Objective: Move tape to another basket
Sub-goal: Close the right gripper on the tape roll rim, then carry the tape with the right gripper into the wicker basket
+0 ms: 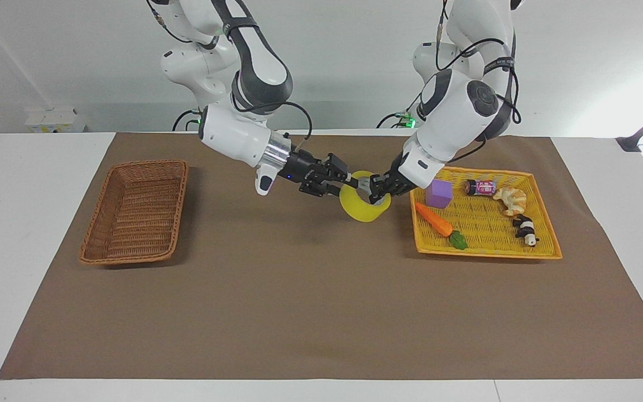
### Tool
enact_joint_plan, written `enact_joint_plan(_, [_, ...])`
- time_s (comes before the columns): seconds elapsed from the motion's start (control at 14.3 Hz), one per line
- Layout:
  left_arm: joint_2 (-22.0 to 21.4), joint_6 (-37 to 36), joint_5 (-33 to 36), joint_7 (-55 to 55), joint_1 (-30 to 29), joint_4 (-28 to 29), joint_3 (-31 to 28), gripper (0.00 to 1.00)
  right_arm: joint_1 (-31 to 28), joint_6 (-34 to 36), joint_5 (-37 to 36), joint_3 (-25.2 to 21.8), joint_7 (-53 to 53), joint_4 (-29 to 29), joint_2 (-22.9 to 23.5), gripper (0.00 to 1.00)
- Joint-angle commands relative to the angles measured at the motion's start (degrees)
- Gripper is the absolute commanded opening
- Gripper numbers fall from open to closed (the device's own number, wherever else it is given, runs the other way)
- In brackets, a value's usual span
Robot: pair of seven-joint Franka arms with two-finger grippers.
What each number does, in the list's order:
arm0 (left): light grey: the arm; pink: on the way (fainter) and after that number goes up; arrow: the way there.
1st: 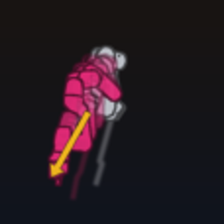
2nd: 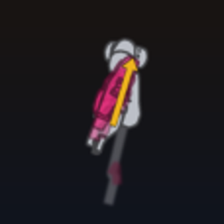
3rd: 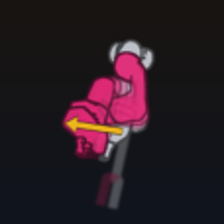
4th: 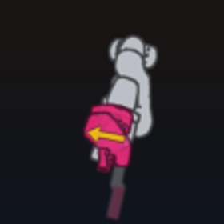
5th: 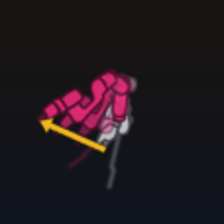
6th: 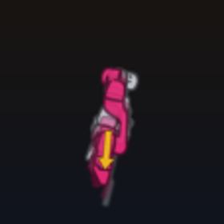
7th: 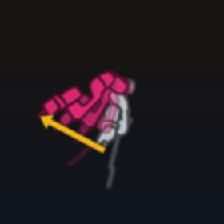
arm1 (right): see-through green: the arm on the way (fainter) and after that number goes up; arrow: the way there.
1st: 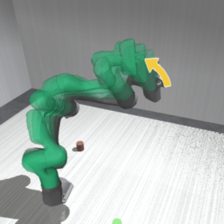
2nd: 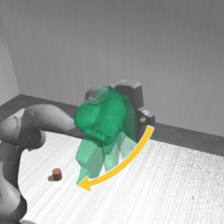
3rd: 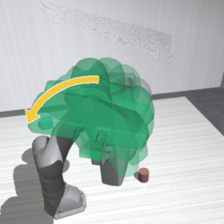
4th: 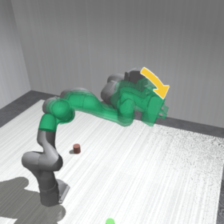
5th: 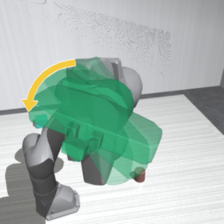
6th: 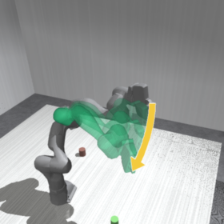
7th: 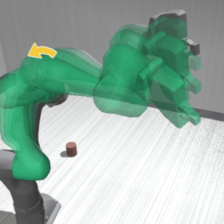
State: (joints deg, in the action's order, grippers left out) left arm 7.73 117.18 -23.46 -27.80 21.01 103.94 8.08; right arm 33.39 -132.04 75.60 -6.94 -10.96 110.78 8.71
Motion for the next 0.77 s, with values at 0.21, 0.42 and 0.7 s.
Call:
enact_joint_plan(0.21, [-1.74,-1.94,0.61,-1.12,0.26,-1.02,-0.78,0.90,-0.52,0.29,0.52,0.17,-0.20,0.05,-0.62,0.00])
enact_joint_plan(0.42, [-4.55,-7.21,1.57,-0.94,-1.13,-3.74,-1.83,0.99,-2.71,2.65,-0.96,-0.01,-0.29,0.22,-1.85,0.00])
enact_joint_plan(0.7, [-6.14,-10.99,9.72,0.81,-7.36,-7.51,-2.11,0.99,-15.60,17.91,-9.49,-0.09,-4.92,0.31,-3.43,0.00])
